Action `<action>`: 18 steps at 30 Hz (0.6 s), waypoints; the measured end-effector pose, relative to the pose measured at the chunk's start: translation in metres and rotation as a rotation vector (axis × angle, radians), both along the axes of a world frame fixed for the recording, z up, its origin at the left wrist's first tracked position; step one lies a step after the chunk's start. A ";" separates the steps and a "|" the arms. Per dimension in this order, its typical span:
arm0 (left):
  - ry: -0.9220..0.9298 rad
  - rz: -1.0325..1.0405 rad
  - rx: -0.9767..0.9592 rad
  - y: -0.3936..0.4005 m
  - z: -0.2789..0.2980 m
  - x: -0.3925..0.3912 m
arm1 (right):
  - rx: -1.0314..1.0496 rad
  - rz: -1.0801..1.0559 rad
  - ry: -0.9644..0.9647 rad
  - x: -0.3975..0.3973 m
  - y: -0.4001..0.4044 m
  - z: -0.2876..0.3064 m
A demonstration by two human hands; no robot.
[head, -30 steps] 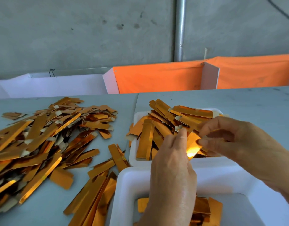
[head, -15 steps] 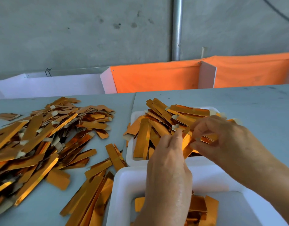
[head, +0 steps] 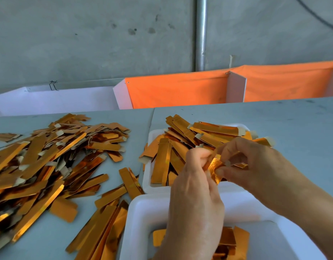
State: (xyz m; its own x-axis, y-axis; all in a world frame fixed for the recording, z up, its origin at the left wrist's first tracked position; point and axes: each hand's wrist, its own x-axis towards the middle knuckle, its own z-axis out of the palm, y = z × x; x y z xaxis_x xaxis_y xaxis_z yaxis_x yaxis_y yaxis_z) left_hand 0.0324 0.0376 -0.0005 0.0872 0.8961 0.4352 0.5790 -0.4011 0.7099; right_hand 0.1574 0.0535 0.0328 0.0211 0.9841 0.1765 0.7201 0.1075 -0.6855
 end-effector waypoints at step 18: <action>-0.091 0.053 -0.096 -0.002 0.001 0.003 | 0.266 0.133 -0.233 0.000 -0.004 -0.002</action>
